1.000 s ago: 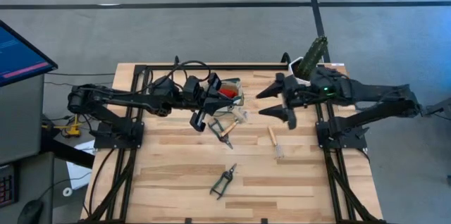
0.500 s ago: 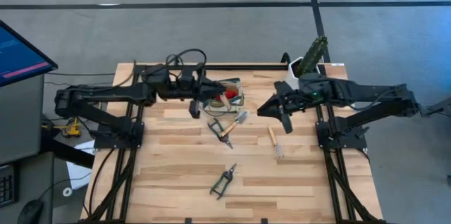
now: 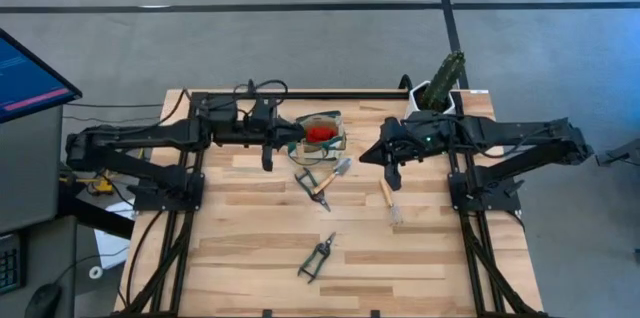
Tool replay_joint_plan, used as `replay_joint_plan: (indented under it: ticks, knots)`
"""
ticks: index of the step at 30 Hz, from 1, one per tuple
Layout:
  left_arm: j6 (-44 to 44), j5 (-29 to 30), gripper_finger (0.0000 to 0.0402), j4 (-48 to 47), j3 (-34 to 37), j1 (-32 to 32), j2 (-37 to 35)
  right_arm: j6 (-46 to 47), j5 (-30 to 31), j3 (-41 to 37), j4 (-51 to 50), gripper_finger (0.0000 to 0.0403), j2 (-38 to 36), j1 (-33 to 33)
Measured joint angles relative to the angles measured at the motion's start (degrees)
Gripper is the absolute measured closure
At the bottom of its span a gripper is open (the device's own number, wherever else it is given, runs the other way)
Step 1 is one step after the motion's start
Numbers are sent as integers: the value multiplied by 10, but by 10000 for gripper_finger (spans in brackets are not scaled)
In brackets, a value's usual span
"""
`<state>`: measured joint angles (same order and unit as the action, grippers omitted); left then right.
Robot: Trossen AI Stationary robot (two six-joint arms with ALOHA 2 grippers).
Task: Pick & Place Garden tools in Gardening bag
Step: Put the bottom brown trowel into the brown gardening bag
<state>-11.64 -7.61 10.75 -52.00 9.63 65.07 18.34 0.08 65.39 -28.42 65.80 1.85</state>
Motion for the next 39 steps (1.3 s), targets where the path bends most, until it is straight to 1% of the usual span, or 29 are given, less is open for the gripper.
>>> replay_joint_plan:
  ticks: [4,12,15,19,23,27,29,35,39]
  knots:
    - [-7,4,401,11,31,-2,15,-1,13,0,1,402,0,-1]
    - [-3,22,401,124,79,-2,74,-3,30,0,1,402,0,-1]
    - [1,47,401,131,86,-2,96,-3,30,0,1,402,0,-1]
    - [33,77,401,143,88,-2,125,-3,30,0,1,403,0,-1]
    - [64,107,401,162,87,-2,133,2,30,0,1,403,0,-1]
    - [80,111,401,162,88,-2,133,2,30,0,1,403,0,-1]
    - [80,113,401,161,88,-2,133,2,30,0,1,403,0,-1]
    - [84,148,401,161,88,-2,133,2,30,0,1,403,0,-1]
    - [84,151,401,160,88,-1,133,2,30,0,1,403,0,-1]
